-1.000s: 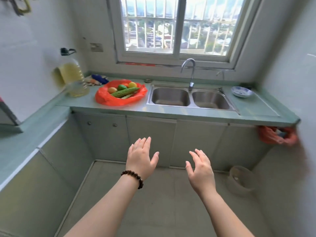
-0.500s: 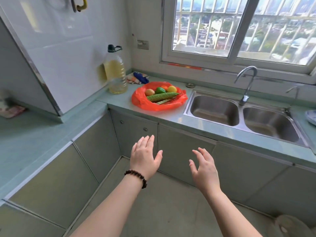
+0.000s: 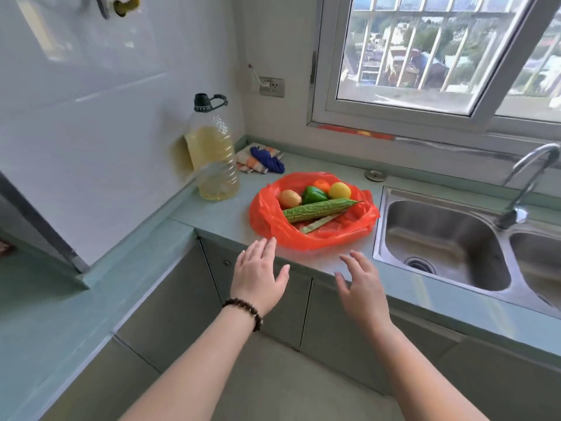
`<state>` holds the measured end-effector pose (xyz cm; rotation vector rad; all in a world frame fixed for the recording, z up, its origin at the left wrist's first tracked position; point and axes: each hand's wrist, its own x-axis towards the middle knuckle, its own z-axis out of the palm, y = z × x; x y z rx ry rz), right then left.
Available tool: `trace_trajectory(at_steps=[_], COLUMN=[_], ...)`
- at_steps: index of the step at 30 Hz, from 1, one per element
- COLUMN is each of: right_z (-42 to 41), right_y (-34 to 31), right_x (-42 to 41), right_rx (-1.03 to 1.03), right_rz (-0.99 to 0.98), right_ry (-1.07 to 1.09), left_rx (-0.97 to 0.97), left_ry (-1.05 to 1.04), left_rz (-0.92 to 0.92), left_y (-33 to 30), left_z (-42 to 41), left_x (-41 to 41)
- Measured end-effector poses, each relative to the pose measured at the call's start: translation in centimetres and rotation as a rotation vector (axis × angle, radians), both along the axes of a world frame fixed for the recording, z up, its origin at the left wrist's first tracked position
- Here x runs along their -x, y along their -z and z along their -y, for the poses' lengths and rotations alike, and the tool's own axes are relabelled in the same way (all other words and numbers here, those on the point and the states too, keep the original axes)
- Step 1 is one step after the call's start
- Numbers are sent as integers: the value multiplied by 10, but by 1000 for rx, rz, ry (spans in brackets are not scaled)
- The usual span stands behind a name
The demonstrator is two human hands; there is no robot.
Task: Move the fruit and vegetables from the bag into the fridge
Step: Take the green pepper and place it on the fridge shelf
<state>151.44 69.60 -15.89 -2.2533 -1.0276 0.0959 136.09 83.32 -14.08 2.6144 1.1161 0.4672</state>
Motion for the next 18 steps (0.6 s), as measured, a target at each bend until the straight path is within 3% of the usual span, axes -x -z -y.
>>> trace_trajectory(at_steps=[18], right_z=[-169], right_y=[31], right_x=[-191], right_rx=[35], right_rz=[-78], right_ry=[43], left_rx=[62], left_ry=[91], left_rz=[-76], left_y=[35], left_z=[-176], left_x=[-195])
